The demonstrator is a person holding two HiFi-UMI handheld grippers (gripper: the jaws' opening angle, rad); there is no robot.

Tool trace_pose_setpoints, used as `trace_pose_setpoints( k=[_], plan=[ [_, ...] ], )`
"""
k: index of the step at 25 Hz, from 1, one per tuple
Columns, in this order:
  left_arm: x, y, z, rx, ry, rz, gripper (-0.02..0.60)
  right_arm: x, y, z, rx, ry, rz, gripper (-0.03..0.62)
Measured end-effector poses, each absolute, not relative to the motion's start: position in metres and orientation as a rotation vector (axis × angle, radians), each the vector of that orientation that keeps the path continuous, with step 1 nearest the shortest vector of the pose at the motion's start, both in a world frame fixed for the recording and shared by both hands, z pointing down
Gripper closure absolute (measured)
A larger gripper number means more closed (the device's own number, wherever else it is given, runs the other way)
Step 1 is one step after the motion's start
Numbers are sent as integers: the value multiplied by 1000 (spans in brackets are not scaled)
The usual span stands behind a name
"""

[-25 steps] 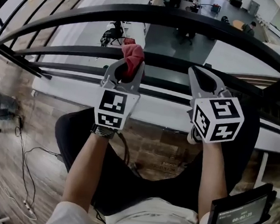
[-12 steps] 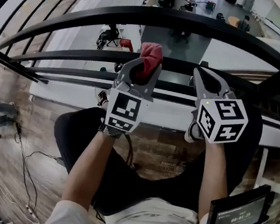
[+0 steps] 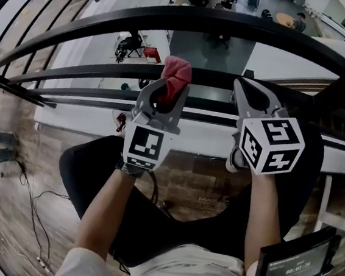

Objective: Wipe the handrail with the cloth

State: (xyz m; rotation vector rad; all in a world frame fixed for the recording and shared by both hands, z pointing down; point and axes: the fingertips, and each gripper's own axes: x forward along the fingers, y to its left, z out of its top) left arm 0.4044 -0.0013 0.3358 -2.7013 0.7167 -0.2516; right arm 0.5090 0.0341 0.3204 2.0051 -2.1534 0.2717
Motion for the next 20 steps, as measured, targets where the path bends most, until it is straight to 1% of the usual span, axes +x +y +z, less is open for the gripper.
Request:
trace_pose_setpoints(
  k=[4,20],
  plan=[
    [412,4,337,-2730,662,-269,511,510,37,324,2002,-2140,275,592],
    [478,44,342,-2744,425,-262,512,527,44,331,2013,-2136,289,592]
  ],
)
